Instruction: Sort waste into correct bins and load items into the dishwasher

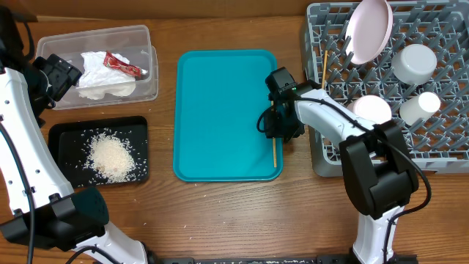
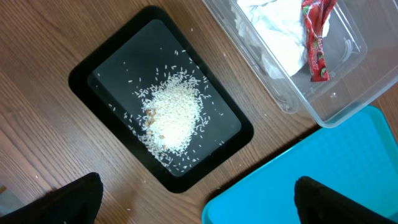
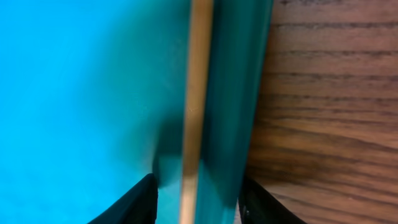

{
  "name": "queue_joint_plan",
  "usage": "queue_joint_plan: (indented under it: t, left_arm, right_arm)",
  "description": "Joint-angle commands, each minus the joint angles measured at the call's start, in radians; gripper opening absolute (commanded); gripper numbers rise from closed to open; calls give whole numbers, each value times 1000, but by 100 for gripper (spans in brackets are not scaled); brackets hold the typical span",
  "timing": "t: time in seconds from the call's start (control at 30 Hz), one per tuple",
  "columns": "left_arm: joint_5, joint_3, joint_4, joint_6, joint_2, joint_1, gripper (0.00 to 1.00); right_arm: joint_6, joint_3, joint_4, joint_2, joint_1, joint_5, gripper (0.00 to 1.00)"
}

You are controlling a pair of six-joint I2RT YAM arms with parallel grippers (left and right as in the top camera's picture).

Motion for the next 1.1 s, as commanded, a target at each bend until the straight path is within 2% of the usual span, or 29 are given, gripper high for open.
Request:
queue_joint_plan:
  t: [0.0,0.2,0.37,0.53,0.6,0.7,0.83,0.97,1.07]
  left_arm:
    - [0,2,0,16,3,1,100]
    - [0,2,0,16,4,1,100]
    - [0,2,0,16,4,1,100]
    - [0,2,0,16,4,1,100]
    - [0,2,0,16,3,1,100]
    - [0,2,0,16,3,1,100]
    - [0,2,0,16,3,1,100]
    - [0,2,0,16,4,1,100]
    - [0,2,0,16,4,1,100]
  right_arm:
    - [19,-19,-1,-21,6,22,39]
    - [76,38,-72,-21,6,142,38]
    - [102,228,-233,-22,6,267,38]
    - [98,357,-302,-22,6,270,41]
    - [98,365,-299,-22,6,266,46]
    - [88,356,-282,-18,6,266,47]
    - [-33,326,-219,-16,6,267,47]
    - [-195,272,-154,-13,0,270,51]
    - [-215,240,-131,4,-32,325,51]
